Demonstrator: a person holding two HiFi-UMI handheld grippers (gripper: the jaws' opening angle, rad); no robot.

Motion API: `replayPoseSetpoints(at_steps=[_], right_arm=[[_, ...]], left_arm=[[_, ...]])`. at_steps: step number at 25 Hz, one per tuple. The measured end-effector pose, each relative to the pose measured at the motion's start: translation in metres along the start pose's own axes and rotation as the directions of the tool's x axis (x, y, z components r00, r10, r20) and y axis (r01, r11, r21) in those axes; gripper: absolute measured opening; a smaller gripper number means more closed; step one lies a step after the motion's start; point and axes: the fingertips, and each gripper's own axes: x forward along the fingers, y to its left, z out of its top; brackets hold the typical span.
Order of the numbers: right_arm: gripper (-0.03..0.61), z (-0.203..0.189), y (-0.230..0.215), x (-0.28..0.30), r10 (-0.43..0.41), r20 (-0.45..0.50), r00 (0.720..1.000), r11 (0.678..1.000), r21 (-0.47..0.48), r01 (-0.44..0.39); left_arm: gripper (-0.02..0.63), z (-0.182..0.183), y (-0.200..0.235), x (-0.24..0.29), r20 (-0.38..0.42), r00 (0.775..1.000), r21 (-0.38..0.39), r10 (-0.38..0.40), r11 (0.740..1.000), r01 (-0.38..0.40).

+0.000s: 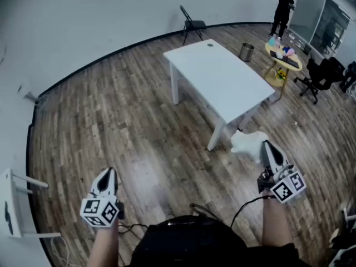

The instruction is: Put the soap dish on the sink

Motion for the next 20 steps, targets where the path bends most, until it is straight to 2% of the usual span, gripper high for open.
replayPoseSetpoints(at_steps=[8, 20], right_arm=[[0.028, 0.004, 0.012, -0.014, 0.050, -0.007, 0.999, 0.999, 0.000, -0.050], [0.028, -0.010, 0.004, -0.031, 0.050, -0.032, 0.998, 0.999, 0.013, -0.050]], left_arm=[[-0.011, -0.016, -0.021, 0.001, -0.030, 0.999, -0.032, -0.037, 0.999, 0.036], [-0.011, -0.029, -0.042, 0.009, -0.062, 0.997, -0.026, -0.043, 0.999, 0.042]])
